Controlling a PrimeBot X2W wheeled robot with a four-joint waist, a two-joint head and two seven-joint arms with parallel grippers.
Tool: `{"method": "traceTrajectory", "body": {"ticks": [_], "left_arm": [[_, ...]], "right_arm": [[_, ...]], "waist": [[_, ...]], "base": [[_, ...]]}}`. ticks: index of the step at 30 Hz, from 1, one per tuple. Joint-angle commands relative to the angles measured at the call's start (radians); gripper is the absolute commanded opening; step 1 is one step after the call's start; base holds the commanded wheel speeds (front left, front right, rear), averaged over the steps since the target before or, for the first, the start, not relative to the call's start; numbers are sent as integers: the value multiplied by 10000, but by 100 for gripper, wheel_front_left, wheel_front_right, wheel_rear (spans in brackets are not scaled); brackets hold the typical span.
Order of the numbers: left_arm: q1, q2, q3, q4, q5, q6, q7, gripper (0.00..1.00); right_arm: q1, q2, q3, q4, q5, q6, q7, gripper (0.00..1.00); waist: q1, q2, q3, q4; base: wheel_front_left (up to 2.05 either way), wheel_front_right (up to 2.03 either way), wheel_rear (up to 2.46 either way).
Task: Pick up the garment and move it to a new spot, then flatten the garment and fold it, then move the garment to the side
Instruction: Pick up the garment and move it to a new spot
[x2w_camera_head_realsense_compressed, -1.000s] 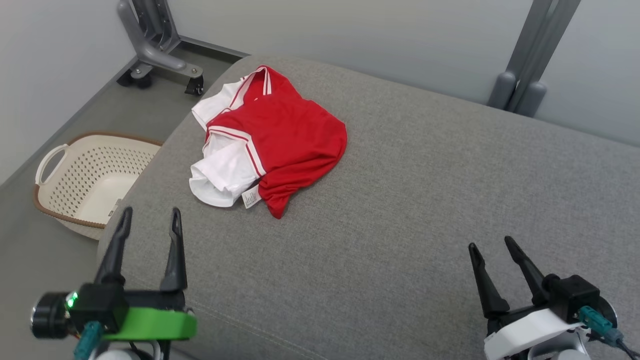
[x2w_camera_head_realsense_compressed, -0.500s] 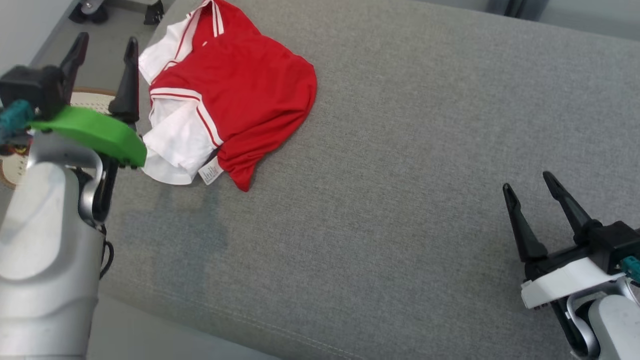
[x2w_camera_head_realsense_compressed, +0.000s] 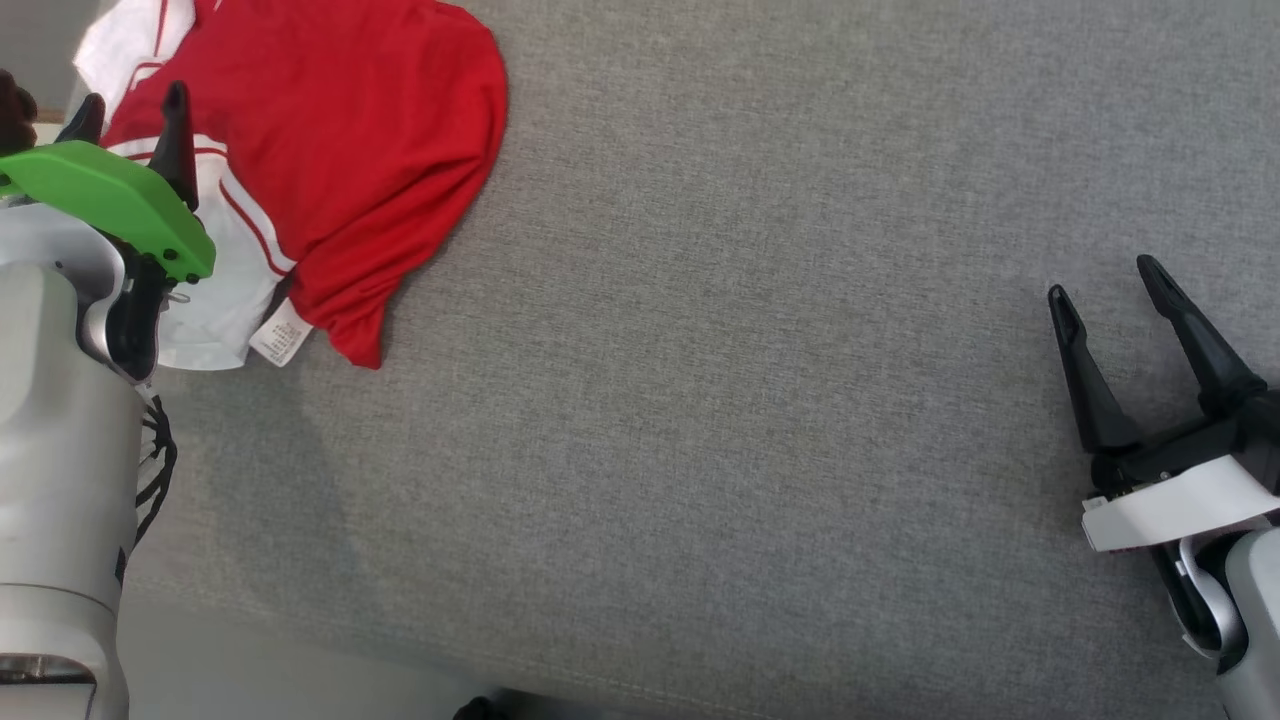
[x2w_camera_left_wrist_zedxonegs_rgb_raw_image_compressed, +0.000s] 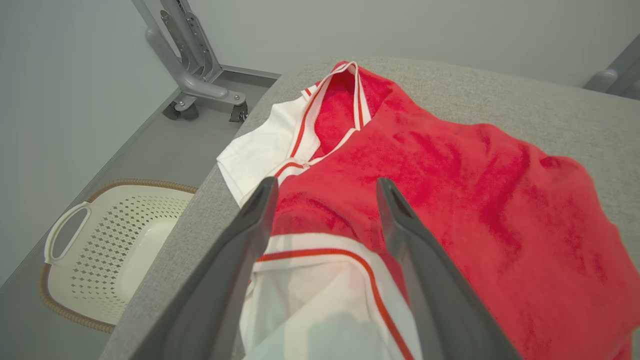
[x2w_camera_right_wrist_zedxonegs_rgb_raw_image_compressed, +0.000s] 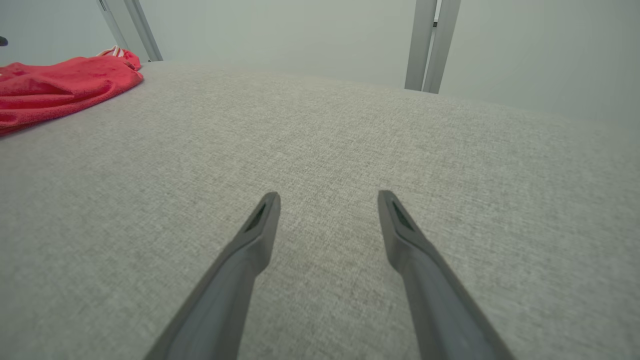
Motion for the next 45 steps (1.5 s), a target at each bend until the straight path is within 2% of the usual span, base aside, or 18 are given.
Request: {"method": "traceTrajectory", "body": {"ticks": [1,9,10,11,12,19,28,37,45], "left_arm": [[-230,9,33,256,-242,-13,-86,100],[-407,210,-78,1904,-565,-12,-481,100],[-408,209,-94,2018,-580,-13,-548,96],[-405,229,-56,2135,-613,-13,-730,24],[-380,217,-59,2192,-650,1,-823,0],[-121,295,-712,1675,-684,5,-1848,0],[50,1122,-1759,-67,-1117,5,-2287,0],[-286,2387,-3121,-1918,-1386,5,-2100,0],[-825,2840,-4003,-3589,-1622,5,-1501,0]], "right_arm": [[-178,-71,-2,-74,11,-14,-27,100],[-347,-172,136,-165,126,-16,-3,100],[-346,-176,142,-162,134,-16,-3,100],[-353,-178,160,-147,136,-16,-1,100],[-364,-175,174,-137,135,-16,-1,100],[-241,40,226,-53,140,-14,-3,100],[-136,1025,578,290,277,-14,-17,100],[509,2131,641,762,430,-14,-18,100],[1035,2693,490,781,472,-14,-18,100]], "waist": [[-1,0,665,-471],[-1,0,969,-688],[-1,0,976,-701],[-1,0,979,-717],[-1,0,975,-728],[-1,0,437,-674],[-1,0,-1595,-1027],[-1,0,-3949,-2211],[-1,0,-5076,-3609]], "base": [[0,0,0],[0,0,0],[0,0,0],[0,0,0],[0,0,0],[0,0,0],[0,0,0],[0,0,0],[0,0,0]]}}
